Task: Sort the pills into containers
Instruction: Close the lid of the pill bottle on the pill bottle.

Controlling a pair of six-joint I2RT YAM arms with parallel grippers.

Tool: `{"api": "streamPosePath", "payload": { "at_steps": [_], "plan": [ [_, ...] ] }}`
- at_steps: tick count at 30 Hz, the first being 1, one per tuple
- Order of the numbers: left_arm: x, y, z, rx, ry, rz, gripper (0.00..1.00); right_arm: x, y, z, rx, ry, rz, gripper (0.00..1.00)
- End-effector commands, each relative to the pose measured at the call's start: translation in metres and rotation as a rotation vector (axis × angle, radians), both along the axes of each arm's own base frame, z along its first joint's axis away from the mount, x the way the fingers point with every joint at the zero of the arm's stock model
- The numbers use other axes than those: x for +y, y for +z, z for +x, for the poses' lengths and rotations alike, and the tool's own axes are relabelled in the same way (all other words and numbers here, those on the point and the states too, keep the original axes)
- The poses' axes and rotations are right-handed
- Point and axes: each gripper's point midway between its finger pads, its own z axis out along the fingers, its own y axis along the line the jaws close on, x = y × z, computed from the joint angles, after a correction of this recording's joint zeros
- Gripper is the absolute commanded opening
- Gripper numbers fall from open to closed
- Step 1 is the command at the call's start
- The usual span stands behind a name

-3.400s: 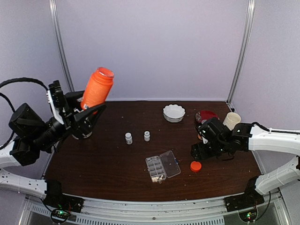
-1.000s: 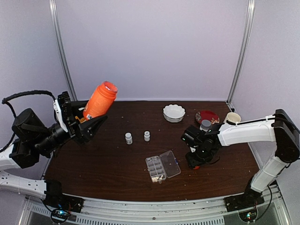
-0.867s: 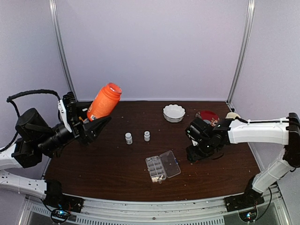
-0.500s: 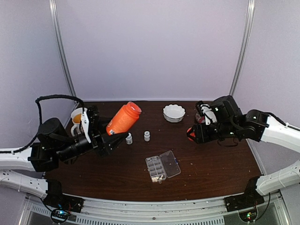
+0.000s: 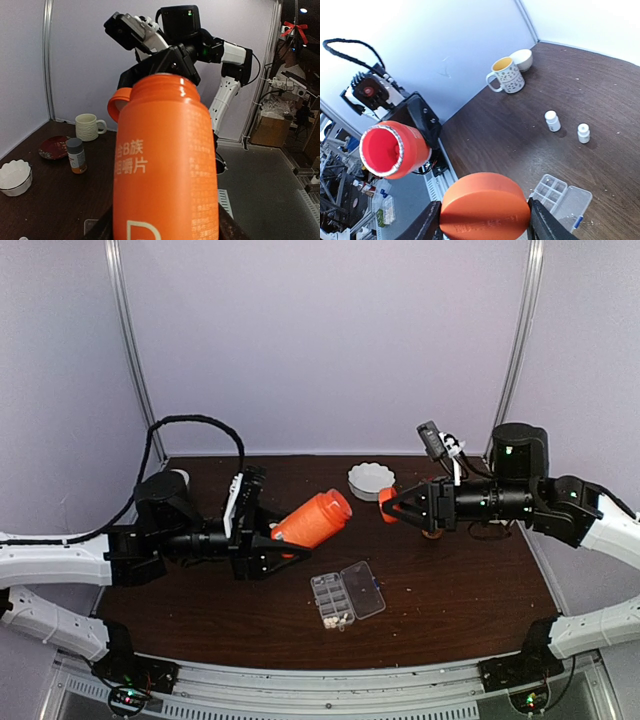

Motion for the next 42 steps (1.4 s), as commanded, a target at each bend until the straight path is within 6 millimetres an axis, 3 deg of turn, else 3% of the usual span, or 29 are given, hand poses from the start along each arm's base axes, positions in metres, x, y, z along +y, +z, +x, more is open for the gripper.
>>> {"api": "streamPosePath", "payload": {
  "at_steps": [1,9,19,42],
  "plan": [
    [-0.010,0.027,-0.022,-0.003,-0.174,-0.060,0.00,0.019,0.035,-0.030,-0.040,0.205,0.117,0.42],
    [-0.021,0.016,-0.019,0.029,-0.198,0.008,0.00,0.027,0.048,-0.053,-0.077,0.323,0.167,0.41],
    [-0.026,0.008,-0.016,0.042,-0.198,0.041,0.00,0.032,0.054,-0.062,-0.119,0.360,0.158,0.37],
    [-0.032,0.003,-0.019,0.035,-0.240,0.092,0.00,0.032,0.002,-0.057,-0.155,0.332,-0.193,0.39]
  ]
}}
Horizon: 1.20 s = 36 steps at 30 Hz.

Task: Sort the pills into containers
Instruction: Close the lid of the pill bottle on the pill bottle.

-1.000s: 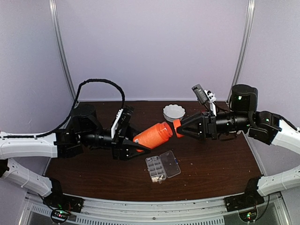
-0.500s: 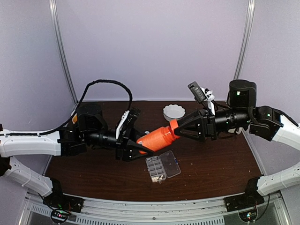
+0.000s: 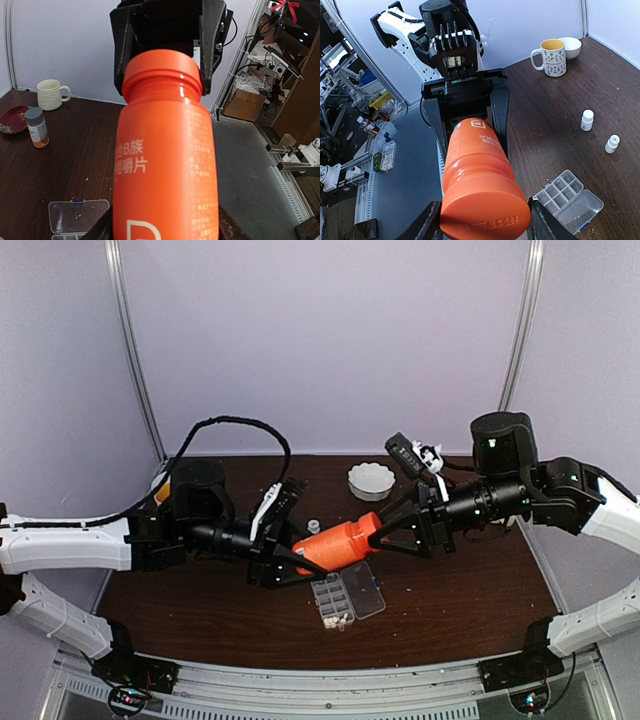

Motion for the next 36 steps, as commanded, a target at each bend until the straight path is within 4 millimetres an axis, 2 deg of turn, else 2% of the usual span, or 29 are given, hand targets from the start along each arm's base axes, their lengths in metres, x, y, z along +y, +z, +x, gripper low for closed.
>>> {"api": "streamPosePath", "payload": {
  "at_steps": [1,9,16,24,33,36],
  "plan": [
    [-0.003,0.034,0.000,-0.068,-0.023,-0.088,0.00,-0.004,-0.009,0.002,-0.034,-0.010,-0.067,0.39],
    [-0.005,0.047,-0.010,-0.042,-0.094,-0.133,0.00,0.005,-0.003,-0.001,-0.065,0.010,-0.002,0.38],
    [0.003,0.064,-0.019,-0.057,-0.126,-0.175,0.00,0.007,0.006,-0.004,-0.129,0.025,0.082,0.36],
    [0.010,0.080,-0.026,-0.056,-0.149,-0.206,0.00,0.010,0.012,-0.008,-0.155,0.035,0.096,0.35],
    [0.012,0.092,-0.035,-0.044,-0.207,-0.203,0.00,0.021,0.013,-0.015,-0.301,0.090,0.083,0.34],
    [0.013,0.095,-0.040,-0.016,-0.240,-0.199,0.00,0.025,0.013,-0.023,-0.370,0.123,0.075,0.34]
  ]
}}
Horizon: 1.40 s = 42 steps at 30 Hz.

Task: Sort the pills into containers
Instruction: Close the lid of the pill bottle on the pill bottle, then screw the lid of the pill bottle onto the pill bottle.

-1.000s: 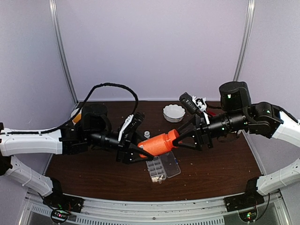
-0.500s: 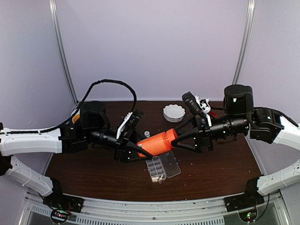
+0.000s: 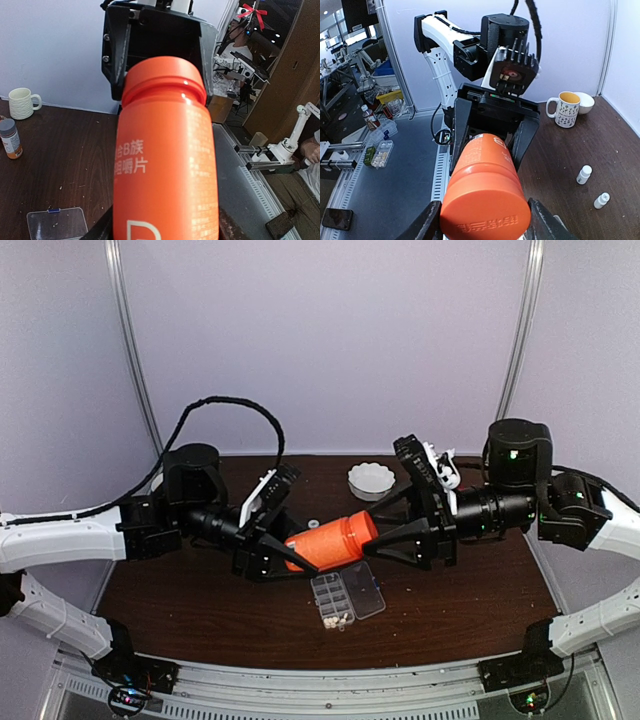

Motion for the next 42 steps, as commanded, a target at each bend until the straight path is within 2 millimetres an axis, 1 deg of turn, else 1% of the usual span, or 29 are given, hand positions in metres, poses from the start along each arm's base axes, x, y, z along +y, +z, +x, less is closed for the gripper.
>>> {"api": "streamPosePath", "payload": {
  "at_steps": [1,3,8,10,12,14,15,17,21,23,24,27,30,32,35,36,38,39,42],
  "plan": [
    [0.007,0.065,-0.022,-0.061,-0.111,-0.179,0.00,0.011,-0.014,0.000,-0.142,-0.006,-0.061,0.35],
    [0.009,0.067,-0.027,-0.033,-0.149,-0.180,0.00,0.012,-0.012,0.000,-0.178,-0.014,-0.068,0.34],
    [0.014,0.073,-0.030,-0.017,-0.144,-0.187,0.00,0.016,-0.012,0.003,-0.235,-0.044,-0.085,0.34],
    [0.014,0.073,-0.024,-0.030,-0.089,-0.163,0.00,0.019,-0.012,0.011,-0.205,-0.095,-0.084,0.32],
    [0.015,0.069,-0.015,-0.074,-0.017,-0.126,0.00,0.022,-0.015,0.013,-0.150,-0.113,-0.099,0.29],
    [0.018,0.064,-0.006,-0.136,0.055,-0.102,0.00,0.027,-0.021,0.011,-0.091,-0.104,-0.125,0.27],
    [0.020,0.056,-0.001,-0.158,0.088,-0.072,0.00,0.029,-0.026,0.009,-0.065,-0.093,-0.139,0.26],
    [0.023,0.049,0.008,-0.229,0.146,-0.045,0.00,0.032,-0.032,0.007,-0.018,-0.090,-0.137,0.26],
    [0.025,0.043,0.024,-0.405,0.222,-0.038,0.00,0.037,-0.033,0.004,0.094,-0.100,-0.090,0.26],
    [0.026,0.041,0.035,-0.482,0.275,-0.021,0.00,0.038,-0.032,0.005,0.149,-0.116,-0.095,0.26],
    [0.027,0.040,0.045,-0.520,0.323,-0.006,0.00,0.039,-0.032,0.007,0.184,-0.133,-0.102,0.26],
    [0.031,0.042,0.067,-0.641,0.436,0.012,0.00,0.040,-0.034,0.006,0.320,-0.167,-0.093,0.26],
    [0.035,0.050,0.079,-0.763,0.506,-0.019,0.00,0.041,-0.035,0.000,0.455,-0.163,-0.068,0.28],
    [0.038,0.060,0.088,-0.831,0.572,-0.052,0.00,0.038,-0.037,0.006,0.518,-0.225,-0.064,0.32],
    [0.042,0.067,0.100,-0.923,0.648,-0.049,0.00,0.026,-0.052,0.029,0.647,-0.402,-0.084,0.32],
    [0.042,0.066,0.104,-0.964,0.661,-0.032,0.00,0.025,-0.056,0.031,0.704,-0.422,-0.075,0.32],
    [0.041,0.060,0.114,-1.054,0.695,0.026,0.00,0.027,-0.056,0.033,0.805,-0.411,-0.006,0.31],
    [0.040,0.056,0.116,-1.102,0.697,0.047,0.00,0.027,-0.060,0.033,0.856,-0.408,0.015,0.30],
    [0.035,0.043,0.120,-1.264,0.694,0.101,0.00,0.029,-0.067,0.036,0.977,-0.411,0.049,0.29]
  ]
}}
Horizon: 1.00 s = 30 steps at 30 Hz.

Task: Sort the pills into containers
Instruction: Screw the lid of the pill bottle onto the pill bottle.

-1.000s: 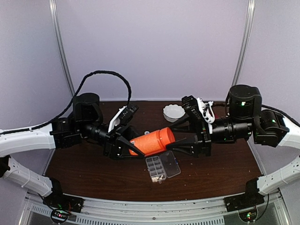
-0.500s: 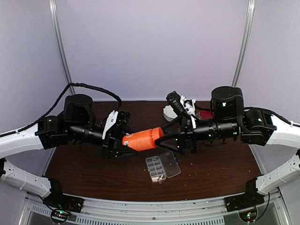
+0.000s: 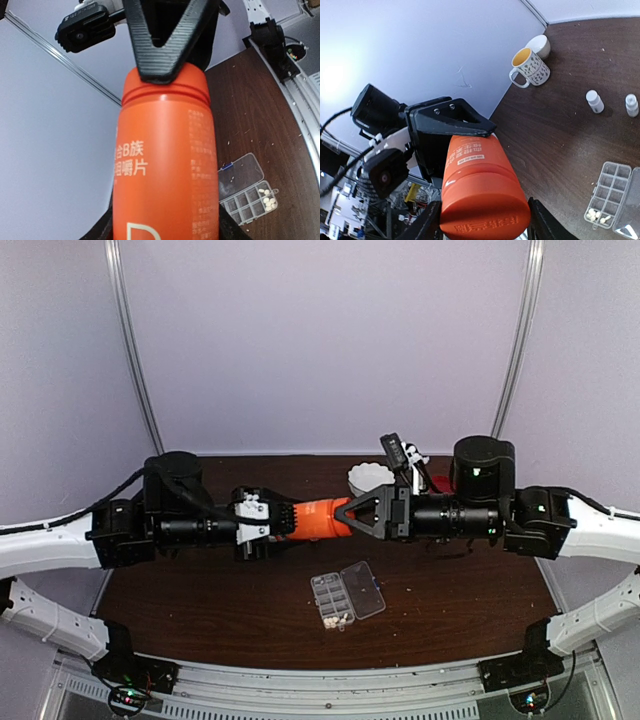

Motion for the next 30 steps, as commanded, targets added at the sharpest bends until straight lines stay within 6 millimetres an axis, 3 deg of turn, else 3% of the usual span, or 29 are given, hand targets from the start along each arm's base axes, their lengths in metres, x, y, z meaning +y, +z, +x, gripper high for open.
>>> {"api": "streamPosePath", "payload": {
  "at_steps": [1,4,7,12,15,17,23,27,30],
  "plan": [
    [0.004,0.046,0.042,-0.371,0.214,-0.069,0.00,0.005,-0.043,-0.013,0.317,0.017,0.010,0.29],
    [0.001,0.043,0.046,-0.431,0.224,-0.038,0.00,0.007,-0.036,-0.015,0.367,0.027,0.058,0.30],
    [-0.002,0.038,0.047,-0.447,0.217,-0.014,0.00,0.008,-0.029,-0.015,0.391,0.039,0.079,0.38],
    [-0.009,0.028,0.039,-0.364,0.160,-0.015,0.00,-0.005,-0.034,-0.006,0.342,0.011,0.046,0.70],
    [-0.010,0.017,0.037,-0.277,0.143,-0.014,0.00,-0.023,-0.030,0.005,0.176,-0.032,0.015,0.91],
    [-0.008,0.007,0.037,-0.227,0.146,-0.010,0.00,-0.042,-0.033,0.012,0.057,-0.075,-0.063,0.99],
    [-0.002,0.001,0.023,-0.103,0.116,-0.082,0.00,-0.075,-0.028,0.015,-0.286,-0.081,-0.200,1.00],
    [-0.009,0.009,0.001,0.112,0.026,-0.122,0.00,-0.084,-0.021,0.005,-0.608,-0.015,-0.181,0.97],
    [-0.014,0.022,-0.027,0.278,-0.099,-0.177,0.00,-0.087,-0.008,-0.005,-0.829,0.040,-0.186,0.97]
  ]
}}
